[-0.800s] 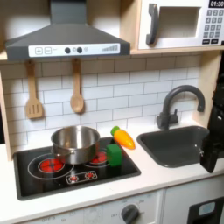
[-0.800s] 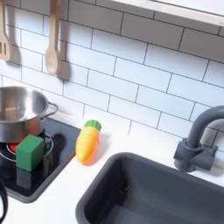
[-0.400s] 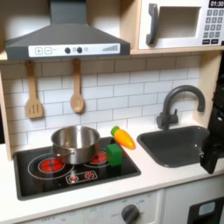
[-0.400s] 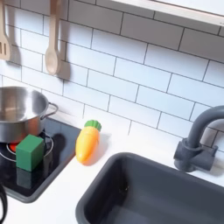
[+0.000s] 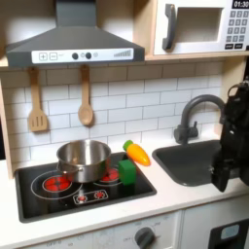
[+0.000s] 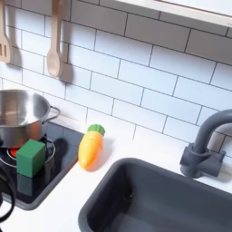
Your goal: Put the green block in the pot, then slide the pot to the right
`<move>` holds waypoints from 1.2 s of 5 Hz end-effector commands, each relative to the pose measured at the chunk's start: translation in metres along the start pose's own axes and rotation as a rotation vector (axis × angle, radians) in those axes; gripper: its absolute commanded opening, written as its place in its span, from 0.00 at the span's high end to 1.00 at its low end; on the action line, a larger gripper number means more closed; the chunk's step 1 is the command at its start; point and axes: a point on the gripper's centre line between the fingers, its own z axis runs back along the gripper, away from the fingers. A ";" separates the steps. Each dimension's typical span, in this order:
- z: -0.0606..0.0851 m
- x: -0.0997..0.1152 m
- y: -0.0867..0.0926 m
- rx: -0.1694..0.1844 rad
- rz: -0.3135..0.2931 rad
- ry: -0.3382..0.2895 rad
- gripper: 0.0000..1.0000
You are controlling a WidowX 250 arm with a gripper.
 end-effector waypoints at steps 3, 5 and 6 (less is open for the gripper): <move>-0.006 0.056 0.028 0.026 0.051 -0.017 0.00; -0.009 0.085 0.044 0.030 0.080 -0.032 0.00; -0.010 0.098 0.052 0.039 0.096 -0.039 0.00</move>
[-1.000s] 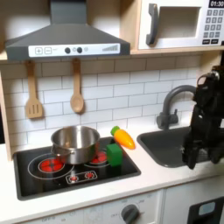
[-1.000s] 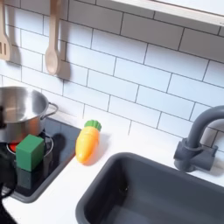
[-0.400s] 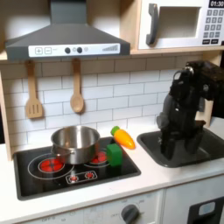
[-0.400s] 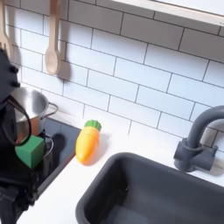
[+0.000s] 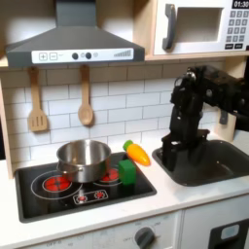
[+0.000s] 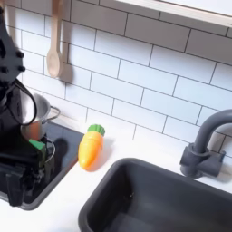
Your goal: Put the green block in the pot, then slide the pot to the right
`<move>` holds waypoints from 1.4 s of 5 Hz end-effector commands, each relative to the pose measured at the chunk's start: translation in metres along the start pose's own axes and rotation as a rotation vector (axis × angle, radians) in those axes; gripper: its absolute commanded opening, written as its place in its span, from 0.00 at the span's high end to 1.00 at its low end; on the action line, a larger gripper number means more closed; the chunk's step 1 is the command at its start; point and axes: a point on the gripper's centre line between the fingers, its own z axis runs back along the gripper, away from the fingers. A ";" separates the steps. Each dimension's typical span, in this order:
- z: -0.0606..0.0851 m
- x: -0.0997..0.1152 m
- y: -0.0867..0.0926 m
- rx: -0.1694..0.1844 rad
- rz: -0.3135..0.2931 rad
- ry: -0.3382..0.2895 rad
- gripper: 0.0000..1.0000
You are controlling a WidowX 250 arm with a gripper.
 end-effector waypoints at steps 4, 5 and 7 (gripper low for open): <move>-0.017 0.065 0.019 0.013 0.052 -0.017 0.00; -0.022 0.081 0.021 0.013 0.060 -0.022 0.00; -0.032 0.099 0.026 0.021 0.062 -0.017 0.00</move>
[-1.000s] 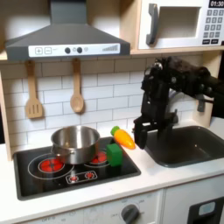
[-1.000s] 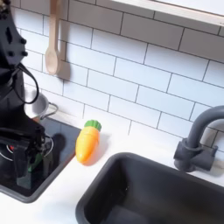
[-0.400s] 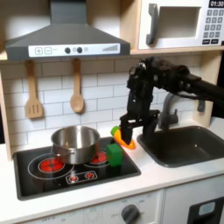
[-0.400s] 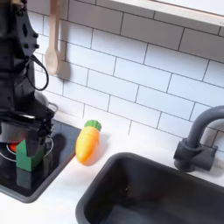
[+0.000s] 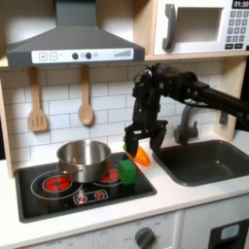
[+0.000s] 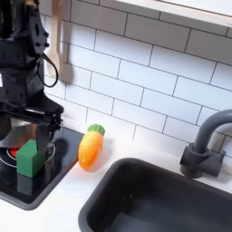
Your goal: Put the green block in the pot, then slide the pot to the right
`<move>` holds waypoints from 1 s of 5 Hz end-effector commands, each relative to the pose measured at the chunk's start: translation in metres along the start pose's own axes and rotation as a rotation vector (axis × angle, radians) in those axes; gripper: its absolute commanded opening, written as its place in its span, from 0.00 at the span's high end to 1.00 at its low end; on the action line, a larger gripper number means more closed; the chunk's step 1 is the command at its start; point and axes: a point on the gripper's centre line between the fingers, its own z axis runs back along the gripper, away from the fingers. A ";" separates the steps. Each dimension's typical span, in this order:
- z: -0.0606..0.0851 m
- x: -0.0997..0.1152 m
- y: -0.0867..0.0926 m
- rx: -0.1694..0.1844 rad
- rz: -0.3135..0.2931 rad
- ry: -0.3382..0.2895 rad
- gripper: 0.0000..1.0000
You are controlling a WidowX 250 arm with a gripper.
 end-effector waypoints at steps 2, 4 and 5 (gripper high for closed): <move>-0.018 0.015 0.007 0.012 0.005 0.022 0.00; -0.031 0.025 0.008 0.011 -0.009 0.040 0.00; -0.036 0.028 0.007 0.014 -0.018 0.052 0.00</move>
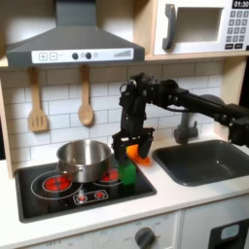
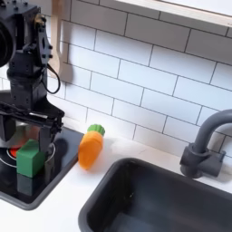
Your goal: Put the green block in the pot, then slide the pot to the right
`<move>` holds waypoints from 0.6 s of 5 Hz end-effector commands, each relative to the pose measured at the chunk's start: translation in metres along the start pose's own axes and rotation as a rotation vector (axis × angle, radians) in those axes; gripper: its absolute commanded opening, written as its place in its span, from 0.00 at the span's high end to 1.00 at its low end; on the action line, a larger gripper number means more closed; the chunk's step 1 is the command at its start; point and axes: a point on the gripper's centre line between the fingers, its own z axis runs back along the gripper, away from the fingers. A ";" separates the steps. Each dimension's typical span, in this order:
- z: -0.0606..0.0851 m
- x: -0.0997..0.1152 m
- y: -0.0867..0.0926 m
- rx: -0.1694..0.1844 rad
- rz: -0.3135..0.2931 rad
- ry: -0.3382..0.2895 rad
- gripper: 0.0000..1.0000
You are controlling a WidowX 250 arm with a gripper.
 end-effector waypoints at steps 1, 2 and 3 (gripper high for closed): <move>-0.012 0.007 -0.003 -0.005 -0.016 0.026 0.00; -0.019 0.009 -0.003 -0.008 -0.015 0.046 0.00; -0.029 0.008 -0.002 -0.012 -0.018 0.070 0.00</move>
